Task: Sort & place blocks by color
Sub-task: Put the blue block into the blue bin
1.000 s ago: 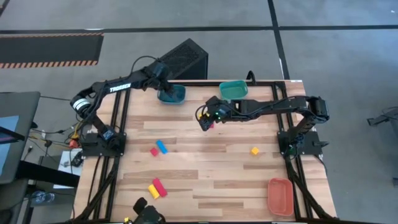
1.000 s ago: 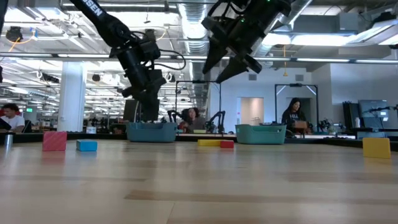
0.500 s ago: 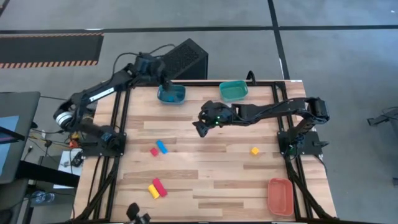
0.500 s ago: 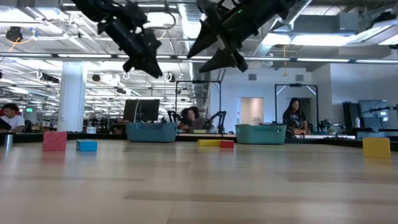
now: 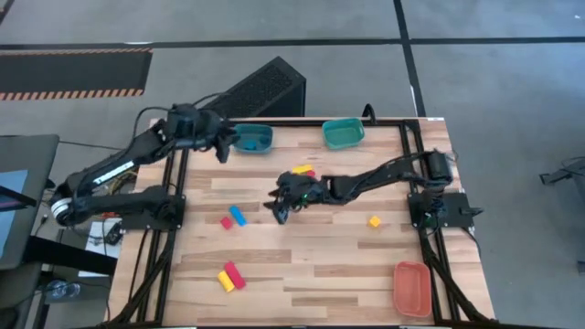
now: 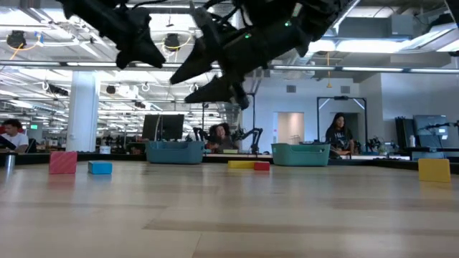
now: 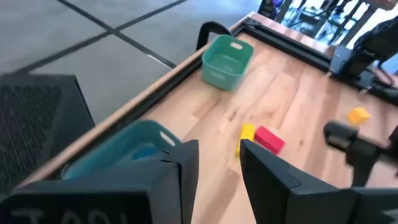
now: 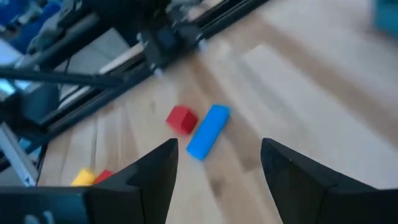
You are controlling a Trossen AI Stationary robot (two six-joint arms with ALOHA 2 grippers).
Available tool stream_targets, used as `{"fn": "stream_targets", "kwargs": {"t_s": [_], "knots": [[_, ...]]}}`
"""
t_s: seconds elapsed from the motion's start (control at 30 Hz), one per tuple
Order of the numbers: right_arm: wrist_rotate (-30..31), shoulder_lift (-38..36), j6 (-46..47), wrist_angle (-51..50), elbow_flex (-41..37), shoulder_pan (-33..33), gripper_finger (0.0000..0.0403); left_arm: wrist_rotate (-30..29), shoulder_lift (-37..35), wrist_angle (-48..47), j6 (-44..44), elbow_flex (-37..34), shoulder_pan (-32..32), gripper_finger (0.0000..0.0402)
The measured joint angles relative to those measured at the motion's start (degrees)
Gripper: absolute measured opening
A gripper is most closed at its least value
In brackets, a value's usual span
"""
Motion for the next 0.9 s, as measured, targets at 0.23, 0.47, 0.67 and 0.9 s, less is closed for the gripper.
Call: {"fn": "stream_targets", "kwargs": {"t_s": [0.23,0.47,0.67,0.9], "knots": [[1.9,10.2,-4.8,-0.7,10.5,3.5,0.0240,-0.2,-6.1,-8.2,2.7,-2.0,-2.1,0.0148],[10.5,21.4,-10.5,-14.6,28.1,5.6,0.0240,0.6,-7.3,-14.7,8.5,-3.6,-4.9,0.0200],[14.3,30.2,-13.1,-22.9,42.2,6.7,0.0240,4.8,-7.5,-15.7,9.9,-3.6,-7.5,0.0212],[15.3,36.5,-7.5,-26.5,50.1,6.6,0.0240,3.6,-7.6,-14.7,17.2,-3.6,-8.9,0.0213]]}}
